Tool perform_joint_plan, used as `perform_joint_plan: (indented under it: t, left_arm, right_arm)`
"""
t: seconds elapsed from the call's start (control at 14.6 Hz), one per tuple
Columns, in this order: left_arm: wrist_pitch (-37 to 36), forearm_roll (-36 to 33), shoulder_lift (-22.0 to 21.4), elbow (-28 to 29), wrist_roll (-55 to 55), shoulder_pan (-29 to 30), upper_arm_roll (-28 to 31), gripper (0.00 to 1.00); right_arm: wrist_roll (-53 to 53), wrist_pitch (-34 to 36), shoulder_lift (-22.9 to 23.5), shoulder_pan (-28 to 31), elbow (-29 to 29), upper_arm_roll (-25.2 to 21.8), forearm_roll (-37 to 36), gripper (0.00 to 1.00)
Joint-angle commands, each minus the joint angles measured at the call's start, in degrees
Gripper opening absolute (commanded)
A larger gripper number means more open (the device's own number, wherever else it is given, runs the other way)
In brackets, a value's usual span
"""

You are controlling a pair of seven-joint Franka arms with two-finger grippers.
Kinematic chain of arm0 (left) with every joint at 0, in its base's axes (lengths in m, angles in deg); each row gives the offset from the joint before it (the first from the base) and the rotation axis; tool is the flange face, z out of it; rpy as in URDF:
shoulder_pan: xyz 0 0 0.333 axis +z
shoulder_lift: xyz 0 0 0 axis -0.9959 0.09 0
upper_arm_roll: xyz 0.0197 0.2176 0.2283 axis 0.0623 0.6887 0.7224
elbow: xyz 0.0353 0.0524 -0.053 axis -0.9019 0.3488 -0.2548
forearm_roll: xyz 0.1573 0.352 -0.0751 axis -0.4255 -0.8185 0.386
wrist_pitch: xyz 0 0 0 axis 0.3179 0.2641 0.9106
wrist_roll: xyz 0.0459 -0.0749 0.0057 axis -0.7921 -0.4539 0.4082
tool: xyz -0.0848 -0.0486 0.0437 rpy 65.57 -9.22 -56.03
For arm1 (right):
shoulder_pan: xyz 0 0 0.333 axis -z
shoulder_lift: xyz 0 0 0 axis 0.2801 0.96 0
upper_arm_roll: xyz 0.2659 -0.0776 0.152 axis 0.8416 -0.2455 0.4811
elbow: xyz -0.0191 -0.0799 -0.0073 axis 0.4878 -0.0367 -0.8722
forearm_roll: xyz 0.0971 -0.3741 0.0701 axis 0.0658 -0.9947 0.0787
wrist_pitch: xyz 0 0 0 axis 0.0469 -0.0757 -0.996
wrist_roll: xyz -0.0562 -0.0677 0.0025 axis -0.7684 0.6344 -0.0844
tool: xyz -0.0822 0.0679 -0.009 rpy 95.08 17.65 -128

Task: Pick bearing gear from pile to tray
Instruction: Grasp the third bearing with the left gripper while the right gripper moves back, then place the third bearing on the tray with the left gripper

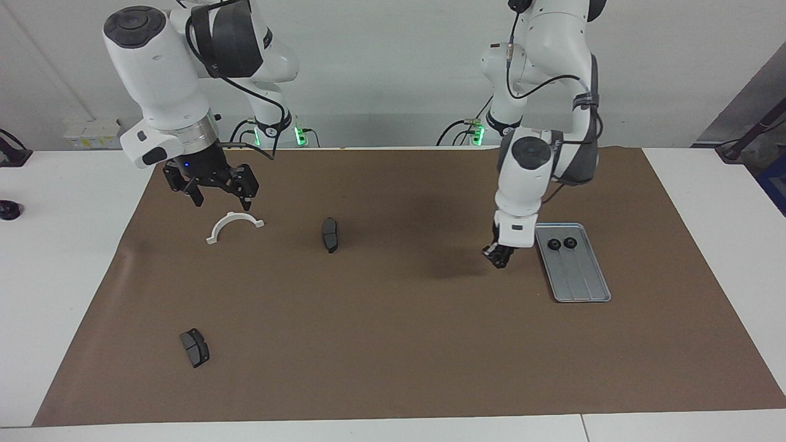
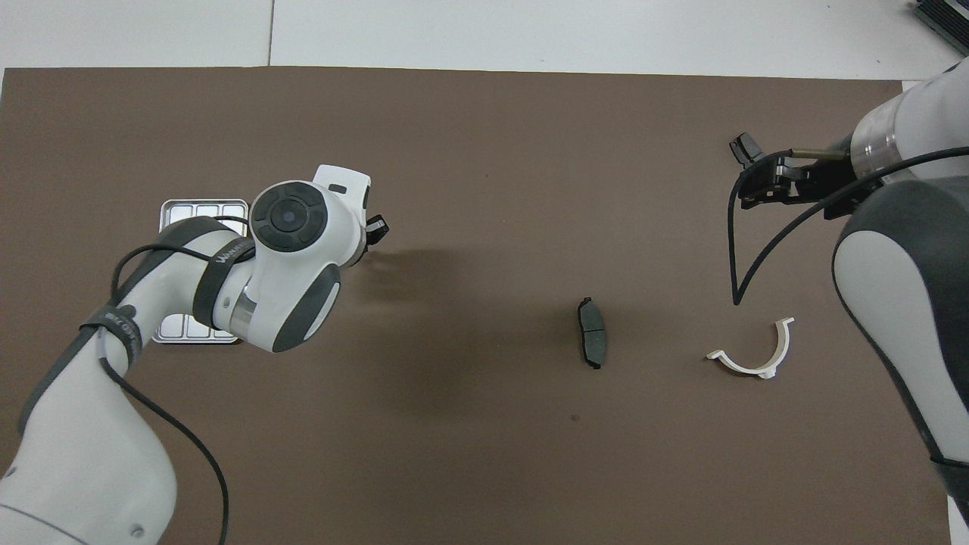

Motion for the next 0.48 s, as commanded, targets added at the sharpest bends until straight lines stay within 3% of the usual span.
perform_joint_plan:
  t: [0.0, 0.21, 0.41]
  left_arm:
    - [-0.3, 2.8, -2.2, 3.5, 13.1, 9.5, -0.7, 0.00]
    - [4.4, 4.3, -2.0, 6.2, 22.6, 14.7, -0.5, 0.00]
    - [12.7, 4.3, -1.4, 11.2, 23.5, 15.1, -0.4, 0.00]
  right_arm:
    - [-5.1, 0.7, -1.9, 1.2, 2.2, -0.1, 1.2, 1.00]
    - [-7.4, 0.9, -2.3, -8.1, 2.6, -11.4, 1.7, 1.00]
    - [-12.3, 1.9, -2.4, -10.3, 2.4, -17.1, 5.9, 1.00]
